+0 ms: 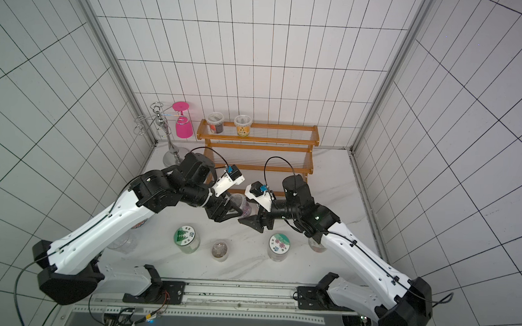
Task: Place the seed container on the shelf
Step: Pick up the seed jar at the center of the board.
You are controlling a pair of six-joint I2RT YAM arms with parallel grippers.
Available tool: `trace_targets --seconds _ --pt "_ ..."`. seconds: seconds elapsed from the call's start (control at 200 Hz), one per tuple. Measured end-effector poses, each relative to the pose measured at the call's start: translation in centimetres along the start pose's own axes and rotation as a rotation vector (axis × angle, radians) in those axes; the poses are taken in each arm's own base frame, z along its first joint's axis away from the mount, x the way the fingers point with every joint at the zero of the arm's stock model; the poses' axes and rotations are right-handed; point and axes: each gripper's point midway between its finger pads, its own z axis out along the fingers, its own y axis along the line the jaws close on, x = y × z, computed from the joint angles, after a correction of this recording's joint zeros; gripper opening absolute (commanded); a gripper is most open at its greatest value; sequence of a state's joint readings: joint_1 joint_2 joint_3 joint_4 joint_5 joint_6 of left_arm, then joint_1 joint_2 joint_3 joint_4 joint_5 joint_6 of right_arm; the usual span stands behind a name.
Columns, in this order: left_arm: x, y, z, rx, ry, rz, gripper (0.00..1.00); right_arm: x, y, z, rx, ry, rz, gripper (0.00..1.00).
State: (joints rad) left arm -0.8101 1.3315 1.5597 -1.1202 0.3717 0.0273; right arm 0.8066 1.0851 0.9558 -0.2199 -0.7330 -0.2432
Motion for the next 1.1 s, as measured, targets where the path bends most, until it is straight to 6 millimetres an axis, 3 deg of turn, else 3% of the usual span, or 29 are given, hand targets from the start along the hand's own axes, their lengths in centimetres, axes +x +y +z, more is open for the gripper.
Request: trace_targets --seconds 0.11,0.46,0.615,0.795,0.954,1.099 --pt "-0.1 -0.1 0.2 0.008 0.004 0.005 0.56 0.2 0.0 0.2 -0.006 0.006 -0.001 0.67" --pt "0.2 0.0 0.9 0.018 0.029 0.012 0.56 0.3 0.0 0.2 -0.010 0.007 0.000 0.69" --pt "0.3 -0.1 0.9 0.023 0.033 0.015 0.57 0.3 0.0 0.2 -0.011 0.009 0.002 0.58" --pt "0.3 -0.1 1.0 0.023 0.033 0.015 0.71 0.4 0.1 0.3 -0.013 0.013 0.005 0.48" --pt "-0.1 0.2 1.0 0.007 0.009 0.018 0.95 0.5 0.2 0.3 -0.015 0.014 0.004 0.47" --pt "-1.1 0.9 0.4 -0.048 -0.057 0.023 0.99 0.4 0.3 0.3 -0.013 0.003 -0.006 0.47"
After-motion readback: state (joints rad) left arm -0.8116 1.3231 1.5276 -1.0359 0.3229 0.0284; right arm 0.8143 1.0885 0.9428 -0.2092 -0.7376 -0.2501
